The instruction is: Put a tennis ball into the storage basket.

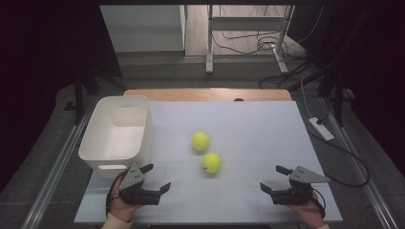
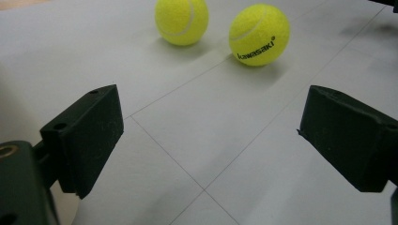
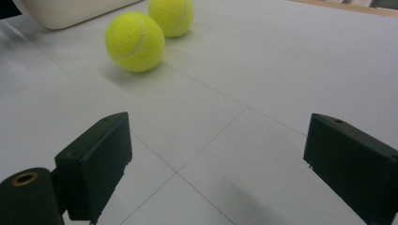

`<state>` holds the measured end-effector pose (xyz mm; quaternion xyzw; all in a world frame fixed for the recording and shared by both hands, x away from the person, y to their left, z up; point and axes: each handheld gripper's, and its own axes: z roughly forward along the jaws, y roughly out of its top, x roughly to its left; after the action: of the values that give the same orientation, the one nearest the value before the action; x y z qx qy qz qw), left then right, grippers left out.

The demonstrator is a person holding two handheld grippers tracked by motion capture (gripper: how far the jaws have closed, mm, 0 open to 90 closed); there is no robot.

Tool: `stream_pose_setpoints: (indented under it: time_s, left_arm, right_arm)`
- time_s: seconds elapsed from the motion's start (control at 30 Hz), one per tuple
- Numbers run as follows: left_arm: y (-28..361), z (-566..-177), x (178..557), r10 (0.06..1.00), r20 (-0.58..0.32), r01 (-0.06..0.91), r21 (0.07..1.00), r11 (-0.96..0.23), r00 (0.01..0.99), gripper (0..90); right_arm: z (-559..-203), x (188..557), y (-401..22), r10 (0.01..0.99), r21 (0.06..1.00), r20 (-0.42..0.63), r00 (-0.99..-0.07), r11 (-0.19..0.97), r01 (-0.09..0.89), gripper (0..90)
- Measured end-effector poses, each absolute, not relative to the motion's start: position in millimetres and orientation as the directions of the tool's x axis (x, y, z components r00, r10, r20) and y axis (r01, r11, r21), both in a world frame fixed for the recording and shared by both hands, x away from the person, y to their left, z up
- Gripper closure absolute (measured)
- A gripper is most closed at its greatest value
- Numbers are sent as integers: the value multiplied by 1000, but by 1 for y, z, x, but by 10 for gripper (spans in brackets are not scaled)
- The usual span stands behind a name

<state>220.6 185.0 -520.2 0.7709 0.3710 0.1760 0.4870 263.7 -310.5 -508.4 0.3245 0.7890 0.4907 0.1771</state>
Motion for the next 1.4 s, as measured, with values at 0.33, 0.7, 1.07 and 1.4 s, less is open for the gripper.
stream_pose_setpoints:
  time_s: [0.33, 0.7, 1.07, 1.4]
  left_arm:
    - [188, -519, 220, 747, -100, 400, 887, -233, 657, 72]
    - [185, -516, 217, 748, -103, 397, 890, -225, 655, 70]
    - [179, -514, 217, 747, -105, 400, 888, -227, 656, 70]
    - [177, -506, 217, 772, -109, 415, 885, -213, 627, 75]
  right_arm:
    - [-509, 265, -310, 687, 886, 50, -725, 305, 350, 88]
    - [-509, 265, -306, 668, 887, 43, -743, 316, 336, 89]
    - [-509, 272, -304, 661, 889, 55, -748, 309, 338, 93]
    - [-510, 275, -304, 655, 883, 65, -753, 314, 349, 94]
